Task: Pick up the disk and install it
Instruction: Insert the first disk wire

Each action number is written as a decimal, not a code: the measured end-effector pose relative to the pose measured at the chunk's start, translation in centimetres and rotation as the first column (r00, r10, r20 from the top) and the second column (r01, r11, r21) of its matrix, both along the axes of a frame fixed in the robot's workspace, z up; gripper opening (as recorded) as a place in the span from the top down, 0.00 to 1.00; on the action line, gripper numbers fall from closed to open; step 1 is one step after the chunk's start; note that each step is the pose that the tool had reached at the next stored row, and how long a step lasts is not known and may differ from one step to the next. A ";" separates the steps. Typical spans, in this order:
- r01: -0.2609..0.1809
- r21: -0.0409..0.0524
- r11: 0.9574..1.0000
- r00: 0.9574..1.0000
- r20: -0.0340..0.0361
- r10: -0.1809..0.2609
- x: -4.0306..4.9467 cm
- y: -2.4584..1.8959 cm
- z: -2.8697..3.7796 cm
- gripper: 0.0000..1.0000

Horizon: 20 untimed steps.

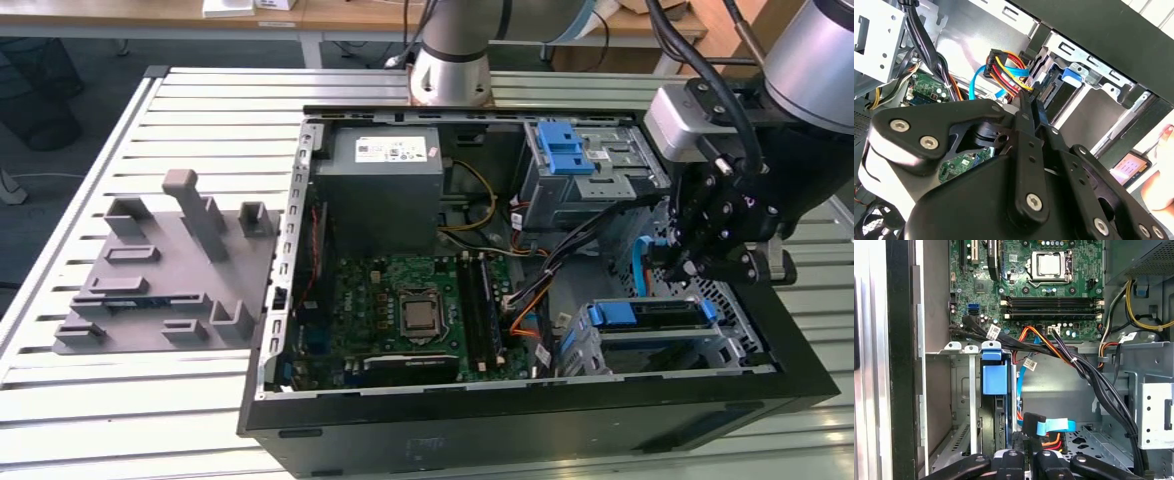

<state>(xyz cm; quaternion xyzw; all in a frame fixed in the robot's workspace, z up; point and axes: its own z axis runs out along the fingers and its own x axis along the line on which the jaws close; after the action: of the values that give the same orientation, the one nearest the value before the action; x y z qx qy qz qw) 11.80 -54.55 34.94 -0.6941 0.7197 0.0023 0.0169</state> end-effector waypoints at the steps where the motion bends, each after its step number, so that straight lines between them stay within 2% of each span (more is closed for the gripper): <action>1: 0.000 0.000 1.000 1.000 0.000 0.000 0.00 0.00 0.00 0.84; 6: 0.000 0.000 1.000 1.000 0.000 0.000 0.00 0.00 -0.01 0.84; 7: 0.000 -0.003 1.000 1.000 0.000 0.000 0.00 0.00 -0.02 0.84; 12: 0.001 -0.032 0.999 1.000 0.000 -0.001 0.02 0.00 -0.01 0.84; 15: 0.002 -0.034 0.999 1.000 -0.001 -0.002 0.01 0.00 -0.01 0.84; 16: 0.002 -0.035 0.999 1.000 -0.003 -0.002 0.02 0.00 0.00 0.84; 20: 0.001 -0.033 0.999 1.000 -0.018 -0.002 0.31 0.00 -0.01 0.84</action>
<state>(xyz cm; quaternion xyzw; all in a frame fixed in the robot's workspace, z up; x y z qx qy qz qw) 12.11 -54.55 34.94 -0.6938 0.7202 -0.0034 -0.0013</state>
